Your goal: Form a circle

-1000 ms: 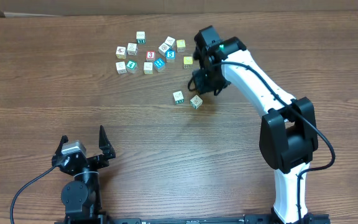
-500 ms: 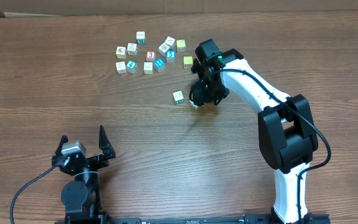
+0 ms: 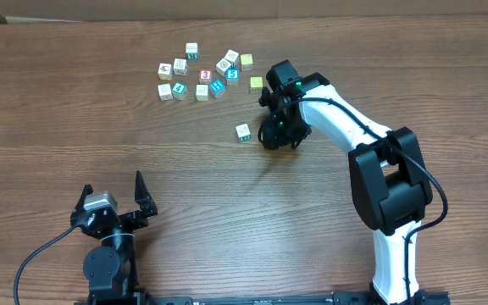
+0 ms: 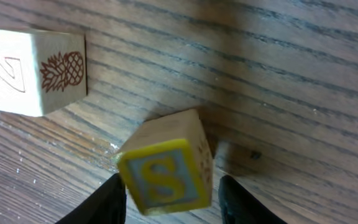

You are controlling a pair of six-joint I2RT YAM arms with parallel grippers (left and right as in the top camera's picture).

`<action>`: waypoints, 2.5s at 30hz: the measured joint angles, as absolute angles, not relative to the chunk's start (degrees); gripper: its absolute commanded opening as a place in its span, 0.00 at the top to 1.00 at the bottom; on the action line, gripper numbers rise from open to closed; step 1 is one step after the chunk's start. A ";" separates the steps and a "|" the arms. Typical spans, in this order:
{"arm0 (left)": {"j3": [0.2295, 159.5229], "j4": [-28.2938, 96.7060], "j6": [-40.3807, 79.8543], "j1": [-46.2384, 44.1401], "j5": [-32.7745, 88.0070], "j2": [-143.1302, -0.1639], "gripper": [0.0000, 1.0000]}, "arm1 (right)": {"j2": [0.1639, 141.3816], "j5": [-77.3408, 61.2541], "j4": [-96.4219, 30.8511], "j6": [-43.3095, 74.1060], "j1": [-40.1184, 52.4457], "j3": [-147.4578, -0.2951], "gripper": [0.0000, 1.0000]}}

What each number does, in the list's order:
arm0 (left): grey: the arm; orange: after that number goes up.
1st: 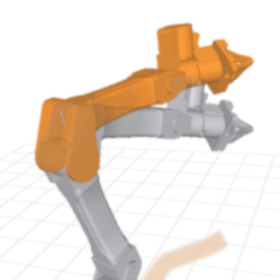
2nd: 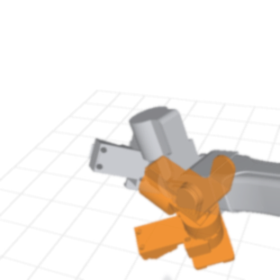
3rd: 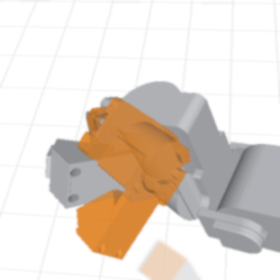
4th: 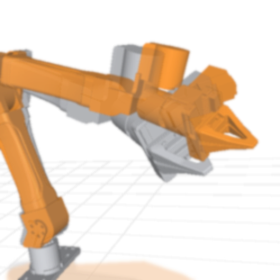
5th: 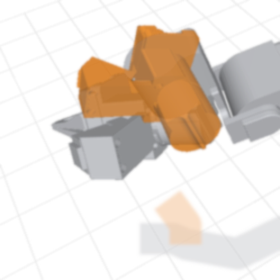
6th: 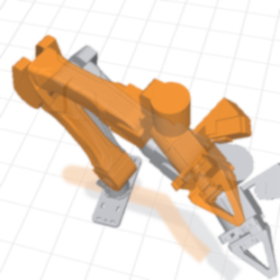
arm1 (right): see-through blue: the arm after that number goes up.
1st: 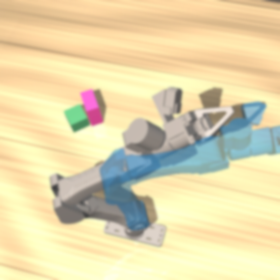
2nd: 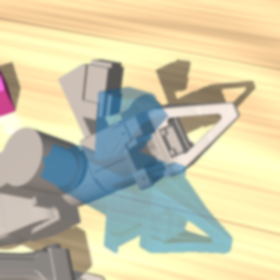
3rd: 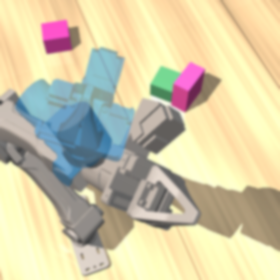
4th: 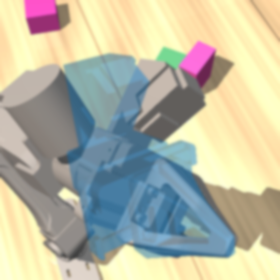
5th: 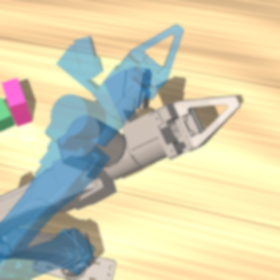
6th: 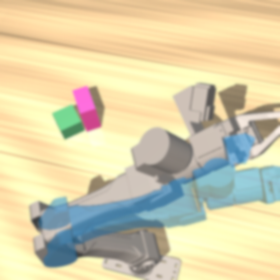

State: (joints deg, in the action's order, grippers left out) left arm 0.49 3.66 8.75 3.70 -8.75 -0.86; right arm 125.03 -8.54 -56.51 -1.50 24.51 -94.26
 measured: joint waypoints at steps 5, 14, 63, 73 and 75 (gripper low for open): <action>0.49 3.66 8.75 3.70 -8.75 -0.86 0.00 | 125.03 -8.54 -56.05 -1.52 24.51 -94.26 0.55; 0.49 3.66 8.75 3.70 -8.75 -0.86 0.00 | 125.03 -8.49 -54.78 -1.58 24.51 -94.26 0.67; 0.49 3.66 8.78 3.70 -8.75 -0.86 0.00 | 125.03 -15.25 -54.22 10.39 24.49 -94.26 0.75; 0.49 3.66 8.78 3.70 -8.75 -0.86 0.00 | 125.03 -15.20 -54.70 13.96 26.52 -94.26 0.75; 0.49 3.66 8.78 3.70 -8.75 -0.86 0.01 | 125.03 -15.09 -54.68 14.76 27.22 -94.28 0.75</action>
